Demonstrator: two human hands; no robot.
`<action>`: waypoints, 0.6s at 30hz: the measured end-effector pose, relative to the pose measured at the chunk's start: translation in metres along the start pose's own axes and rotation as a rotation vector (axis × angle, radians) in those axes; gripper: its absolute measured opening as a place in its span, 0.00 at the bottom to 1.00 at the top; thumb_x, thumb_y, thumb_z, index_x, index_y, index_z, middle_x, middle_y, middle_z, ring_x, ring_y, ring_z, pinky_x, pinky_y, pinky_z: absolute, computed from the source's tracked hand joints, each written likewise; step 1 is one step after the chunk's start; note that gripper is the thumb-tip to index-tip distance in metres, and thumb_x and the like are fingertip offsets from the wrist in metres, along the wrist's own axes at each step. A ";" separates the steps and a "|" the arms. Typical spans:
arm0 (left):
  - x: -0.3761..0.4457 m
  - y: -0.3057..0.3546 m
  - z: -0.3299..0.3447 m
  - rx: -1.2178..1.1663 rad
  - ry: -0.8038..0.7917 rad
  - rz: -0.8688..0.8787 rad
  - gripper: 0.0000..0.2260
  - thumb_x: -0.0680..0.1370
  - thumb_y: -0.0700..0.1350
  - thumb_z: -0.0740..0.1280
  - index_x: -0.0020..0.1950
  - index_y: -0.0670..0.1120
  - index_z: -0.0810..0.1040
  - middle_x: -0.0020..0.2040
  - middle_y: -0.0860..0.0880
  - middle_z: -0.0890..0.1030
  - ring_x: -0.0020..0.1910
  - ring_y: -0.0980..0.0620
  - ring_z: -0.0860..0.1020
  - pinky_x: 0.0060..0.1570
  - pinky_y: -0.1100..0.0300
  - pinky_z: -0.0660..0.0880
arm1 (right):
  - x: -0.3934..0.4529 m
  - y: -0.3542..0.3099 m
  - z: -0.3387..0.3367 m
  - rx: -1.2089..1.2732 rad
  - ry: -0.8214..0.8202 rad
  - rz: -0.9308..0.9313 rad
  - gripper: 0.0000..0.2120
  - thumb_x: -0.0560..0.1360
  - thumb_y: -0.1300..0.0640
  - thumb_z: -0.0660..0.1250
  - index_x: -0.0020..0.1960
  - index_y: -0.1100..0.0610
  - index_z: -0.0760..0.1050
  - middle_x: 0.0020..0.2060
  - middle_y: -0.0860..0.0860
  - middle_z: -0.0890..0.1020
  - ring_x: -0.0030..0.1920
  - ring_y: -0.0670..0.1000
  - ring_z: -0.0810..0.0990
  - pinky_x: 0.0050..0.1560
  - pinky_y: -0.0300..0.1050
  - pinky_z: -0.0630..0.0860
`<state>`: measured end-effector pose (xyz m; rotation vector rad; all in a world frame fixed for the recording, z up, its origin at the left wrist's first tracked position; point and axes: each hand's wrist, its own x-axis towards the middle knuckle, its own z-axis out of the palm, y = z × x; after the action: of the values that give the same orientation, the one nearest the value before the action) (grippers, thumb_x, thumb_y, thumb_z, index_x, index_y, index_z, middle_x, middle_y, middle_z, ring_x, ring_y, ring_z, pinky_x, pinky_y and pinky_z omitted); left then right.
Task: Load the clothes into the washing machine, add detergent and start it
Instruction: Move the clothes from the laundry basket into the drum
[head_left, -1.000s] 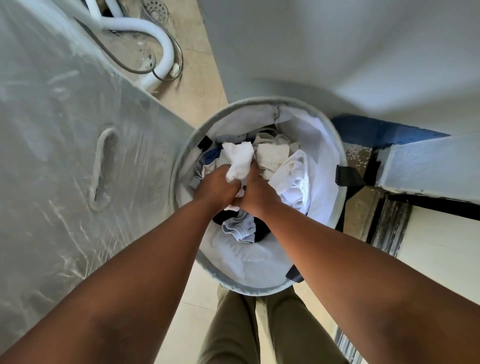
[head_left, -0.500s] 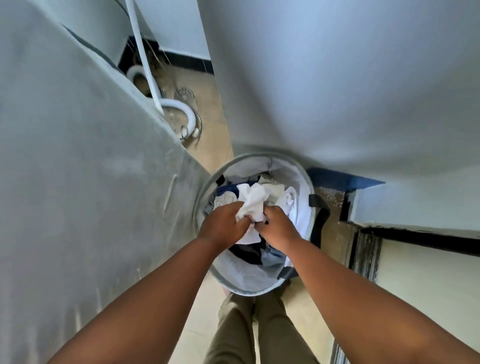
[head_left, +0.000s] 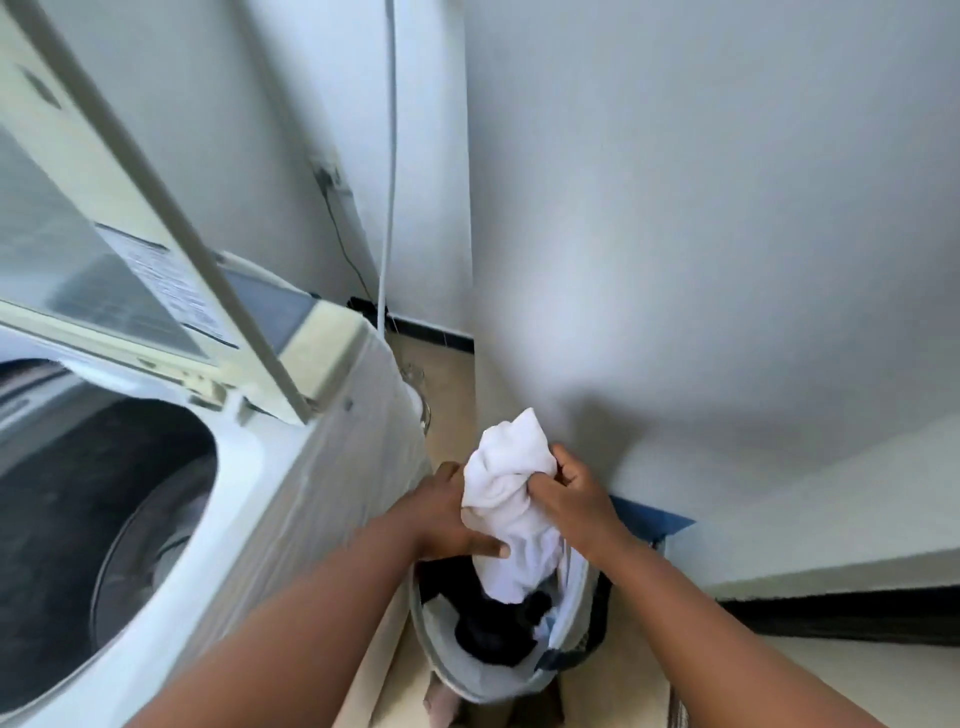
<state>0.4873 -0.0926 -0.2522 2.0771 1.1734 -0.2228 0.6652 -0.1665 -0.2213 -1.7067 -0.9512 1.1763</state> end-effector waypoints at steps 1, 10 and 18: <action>-0.001 0.001 -0.005 -0.008 -0.026 0.005 0.47 0.55 0.78 0.68 0.70 0.64 0.62 0.66 0.56 0.70 0.64 0.54 0.71 0.63 0.53 0.72 | -0.006 -0.018 -0.001 0.047 0.007 -0.029 0.07 0.67 0.55 0.63 0.43 0.54 0.76 0.32 0.43 0.77 0.34 0.43 0.73 0.36 0.37 0.71; -0.099 0.057 -0.106 -0.222 -0.060 0.064 0.06 0.76 0.45 0.69 0.43 0.48 0.73 0.43 0.51 0.75 0.42 0.58 0.72 0.46 0.68 0.72 | -0.088 -0.180 0.026 0.230 0.070 -0.336 0.07 0.65 0.57 0.65 0.34 0.58 0.67 0.28 0.49 0.69 0.32 0.48 0.66 0.30 0.40 0.64; -0.211 0.010 -0.190 -0.984 -0.087 0.092 0.15 0.71 0.48 0.61 0.54 0.45 0.77 0.50 0.44 0.77 0.45 0.44 0.77 0.47 0.49 0.77 | -0.169 -0.291 0.136 0.369 0.121 -0.676 0.14 0.64 0.52 0.69 0.41 0.61 0.71 0.36 0.54 0.72 0.38 0.50 0.69 0.37 0.44 0.66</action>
<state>0.3384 -0.1115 -0.0110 1.2238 0.8637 0.2681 0.4534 -0.1844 0.0727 -1.0238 -1.0433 0.7263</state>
